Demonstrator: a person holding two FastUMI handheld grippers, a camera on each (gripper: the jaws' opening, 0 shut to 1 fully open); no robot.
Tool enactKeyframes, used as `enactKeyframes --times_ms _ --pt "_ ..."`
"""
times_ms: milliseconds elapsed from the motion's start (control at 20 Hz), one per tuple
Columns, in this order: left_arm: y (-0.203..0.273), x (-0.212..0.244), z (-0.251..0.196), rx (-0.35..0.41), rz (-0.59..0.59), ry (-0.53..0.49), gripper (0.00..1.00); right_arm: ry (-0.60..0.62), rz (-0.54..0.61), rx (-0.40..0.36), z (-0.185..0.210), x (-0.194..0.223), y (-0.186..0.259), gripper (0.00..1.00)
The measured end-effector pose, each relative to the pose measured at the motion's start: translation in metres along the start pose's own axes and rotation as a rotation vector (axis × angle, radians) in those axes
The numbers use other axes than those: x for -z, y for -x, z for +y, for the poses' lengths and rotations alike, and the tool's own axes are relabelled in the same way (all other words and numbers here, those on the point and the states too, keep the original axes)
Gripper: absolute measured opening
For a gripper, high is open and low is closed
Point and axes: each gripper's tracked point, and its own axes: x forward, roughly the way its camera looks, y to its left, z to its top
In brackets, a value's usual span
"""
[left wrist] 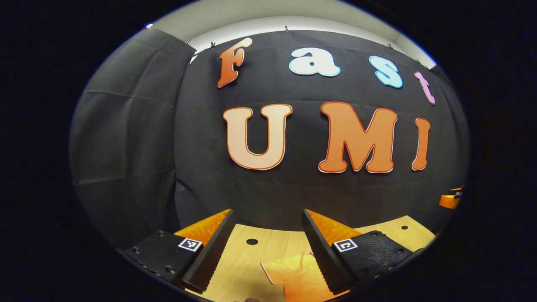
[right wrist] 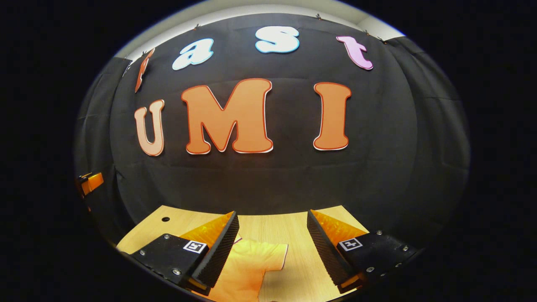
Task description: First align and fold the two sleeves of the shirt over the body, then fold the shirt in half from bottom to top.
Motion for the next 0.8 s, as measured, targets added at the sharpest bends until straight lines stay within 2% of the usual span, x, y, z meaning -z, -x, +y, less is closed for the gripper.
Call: enactKeyframes --times_ms 200,350,500,800 --pt "-0.013 0.003 -0.001 -0.030 0.006 -0.013 0.98 0.004 0.074 0.005 -0.007 0.015 -0.024 0.99" --pt "-0.022 0.008 -0.007 -0.007 0.027 -0.039 0.98 0.001 0.142 0.019 -0.013 0.032 -0.045 0.99" --pt "-0.032 0.016 -0.001 0.006 0.050 -0.056 0.98 -0.014 0.240 0.066 -0.024 0.051 -0.071 0.99" --pt "-0.038 0.037 0.023 -0.019 0.100 -0.028 0.98 -0.038 0.533 0.092 -0.038 0.109 -0.121 0.99"
